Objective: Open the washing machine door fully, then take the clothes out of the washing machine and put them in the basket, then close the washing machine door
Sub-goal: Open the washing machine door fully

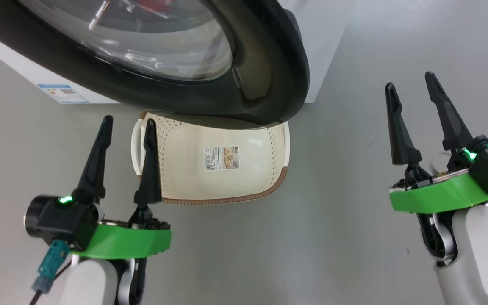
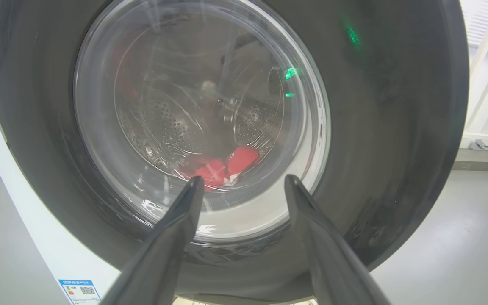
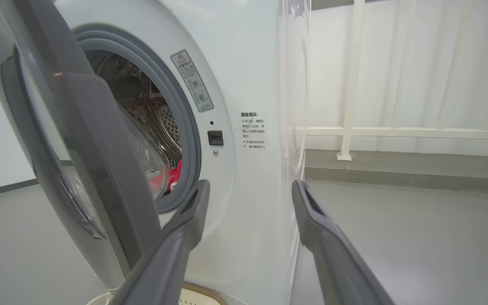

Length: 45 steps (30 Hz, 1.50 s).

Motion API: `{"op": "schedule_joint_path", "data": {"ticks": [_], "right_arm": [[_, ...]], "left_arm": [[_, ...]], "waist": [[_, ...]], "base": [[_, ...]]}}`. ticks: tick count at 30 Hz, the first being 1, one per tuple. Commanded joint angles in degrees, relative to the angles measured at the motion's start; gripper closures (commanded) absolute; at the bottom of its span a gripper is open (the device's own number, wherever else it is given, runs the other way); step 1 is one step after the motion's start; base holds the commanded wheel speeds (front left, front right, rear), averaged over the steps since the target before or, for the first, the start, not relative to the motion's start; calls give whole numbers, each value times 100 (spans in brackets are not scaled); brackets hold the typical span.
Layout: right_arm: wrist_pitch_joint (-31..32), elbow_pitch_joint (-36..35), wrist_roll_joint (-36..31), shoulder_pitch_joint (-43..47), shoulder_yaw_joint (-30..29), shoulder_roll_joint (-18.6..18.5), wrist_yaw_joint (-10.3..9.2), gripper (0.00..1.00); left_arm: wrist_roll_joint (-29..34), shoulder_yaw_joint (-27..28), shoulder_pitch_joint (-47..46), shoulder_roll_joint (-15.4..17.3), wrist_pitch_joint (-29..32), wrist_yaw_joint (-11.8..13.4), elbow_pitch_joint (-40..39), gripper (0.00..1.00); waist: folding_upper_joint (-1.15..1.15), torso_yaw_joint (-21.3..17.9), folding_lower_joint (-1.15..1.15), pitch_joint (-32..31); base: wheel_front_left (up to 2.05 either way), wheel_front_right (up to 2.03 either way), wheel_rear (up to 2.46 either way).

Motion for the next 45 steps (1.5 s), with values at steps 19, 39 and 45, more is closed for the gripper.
{"op": "schedule_joint_path", "data": {"ticks": [19, 39, 45], "right_arm": [[-35, -719, -326, 588, 193, 161, 37, 0], [70, -519, 2661, -101, 682, 183, 37, 100], [894, -494, 4854, -655, 650, 70, 37, 100]], "left_arm": [[47, 211, 399, 105, -50, 52, -304, 0], [-10, 213, 401, 105, -50, 96, -372, 0], [-23, 163, 397, 105, -50, 105, -401, 0]], "waist": [[0, -73, 0, 58], [0, 47, 0, 68], [0, 82, 0, 111]], "base": [[0, 0, 0], [0, 0, 0], [0, 0, 0]]}}
